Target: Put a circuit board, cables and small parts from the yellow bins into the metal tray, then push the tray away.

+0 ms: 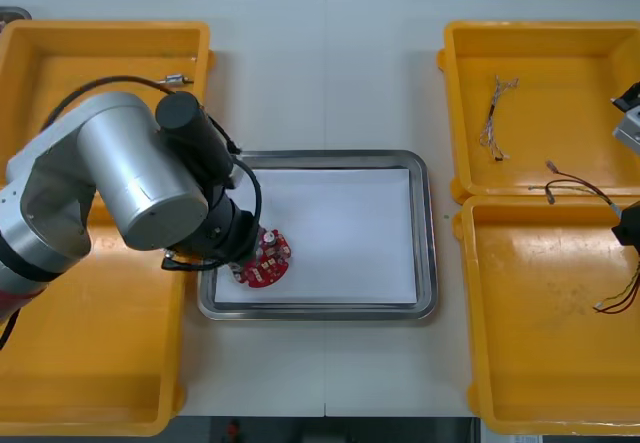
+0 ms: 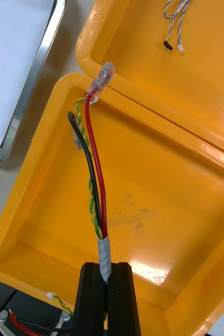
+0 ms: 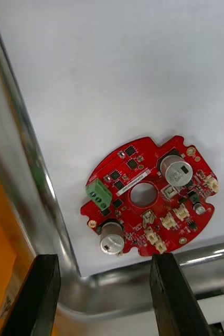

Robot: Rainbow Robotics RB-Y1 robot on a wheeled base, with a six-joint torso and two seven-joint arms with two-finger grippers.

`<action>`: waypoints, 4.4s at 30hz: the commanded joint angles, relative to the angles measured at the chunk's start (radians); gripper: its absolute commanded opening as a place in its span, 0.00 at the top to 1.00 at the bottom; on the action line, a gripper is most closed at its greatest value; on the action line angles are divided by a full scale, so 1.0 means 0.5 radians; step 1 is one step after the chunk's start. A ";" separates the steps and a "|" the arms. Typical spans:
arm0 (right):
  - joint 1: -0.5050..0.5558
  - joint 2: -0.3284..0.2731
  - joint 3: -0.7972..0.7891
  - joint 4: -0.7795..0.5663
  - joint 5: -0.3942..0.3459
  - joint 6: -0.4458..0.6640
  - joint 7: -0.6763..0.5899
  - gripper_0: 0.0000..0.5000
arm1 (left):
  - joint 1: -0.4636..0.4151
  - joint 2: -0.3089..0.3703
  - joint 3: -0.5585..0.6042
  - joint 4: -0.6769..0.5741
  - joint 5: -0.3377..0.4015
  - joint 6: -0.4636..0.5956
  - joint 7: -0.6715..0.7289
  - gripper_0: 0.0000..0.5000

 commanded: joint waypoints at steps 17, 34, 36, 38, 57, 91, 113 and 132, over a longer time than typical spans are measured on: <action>-0.974 0.189 1.051 -0.032 0.165 0.008 0.070 1.00 | -0.272 -0.126 0.792 -0.144 0.073 0.409 0.039 0.00; -1.228 0.545 1.821 0.198 0.656 -0.031 0.702 1.00 | -0.309 0.033 1.078 0.334 -0.142 0.409 0.039 0.00; -1.228 0.579 1.879 0.256 0.684 -0.086 0.794 1.00 | -0.309 0.043 1.111 0.411 -0.142 0.409 0.027 0.00; -1.228 0.600 1.913 0.314 0.693 -0.147 0.840 1.00 | -0.312 0.040 1.133 0.466 -0.145 0.355 0.018 0.00; -1.228 0.732 2.398 0.870 1.012 -0.844 0.975 1.00 | -0.349 0.049 0.970 1.080 -0.145 -0.427 -0.031 0.00; -1.231 0.747 2.511 1.109 1.107 -1.043 1.349 0.00 | -0.349 -0.022 0.737 1.325 0.003 -0.737 0.171 0.00; -1.231 1.011 1.738 0.934 1.003 -0.046 1.331 0.00 | -0.346 -0.046 0.504 1.329 -0.099 -0.814 0.275 0.31; -1.228 0.907 1.042 0.738 0.963 0.008 0.607 0.00 | -0.349 -0.052 0.780 1.227 -0.080 -0.572 0.254 1.00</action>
